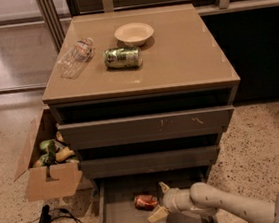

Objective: Pick coke can from bottom drawer and place on counter

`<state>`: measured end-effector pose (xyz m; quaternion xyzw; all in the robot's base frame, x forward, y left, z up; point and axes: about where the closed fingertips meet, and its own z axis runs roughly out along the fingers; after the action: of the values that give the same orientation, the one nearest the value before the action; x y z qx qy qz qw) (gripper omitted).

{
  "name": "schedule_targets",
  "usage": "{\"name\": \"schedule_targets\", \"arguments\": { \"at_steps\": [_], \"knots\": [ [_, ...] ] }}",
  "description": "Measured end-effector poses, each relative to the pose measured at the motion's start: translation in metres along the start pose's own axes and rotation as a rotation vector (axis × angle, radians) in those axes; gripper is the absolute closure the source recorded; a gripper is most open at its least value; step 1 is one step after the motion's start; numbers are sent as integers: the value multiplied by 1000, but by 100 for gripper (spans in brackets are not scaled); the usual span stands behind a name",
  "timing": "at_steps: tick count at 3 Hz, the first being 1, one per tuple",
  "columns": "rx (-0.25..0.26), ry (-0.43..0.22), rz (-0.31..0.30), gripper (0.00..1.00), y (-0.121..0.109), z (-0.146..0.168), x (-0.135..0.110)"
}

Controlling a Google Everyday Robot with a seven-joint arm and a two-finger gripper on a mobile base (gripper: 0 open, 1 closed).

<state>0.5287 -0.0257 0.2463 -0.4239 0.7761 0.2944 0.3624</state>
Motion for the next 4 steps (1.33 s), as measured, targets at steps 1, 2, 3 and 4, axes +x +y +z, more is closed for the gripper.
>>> {"name": "schedule_targets", "arguments": {
  "at_steps": [1,2,3,4],
  "knots": [
    [-23,27,15,0,1,20,16],
    [-23,48,22,0,-2,35,28],
    [-3,54,3,0,-12,49,33],
    [27,55,-19,0,-26,60,37]
  ]
}}
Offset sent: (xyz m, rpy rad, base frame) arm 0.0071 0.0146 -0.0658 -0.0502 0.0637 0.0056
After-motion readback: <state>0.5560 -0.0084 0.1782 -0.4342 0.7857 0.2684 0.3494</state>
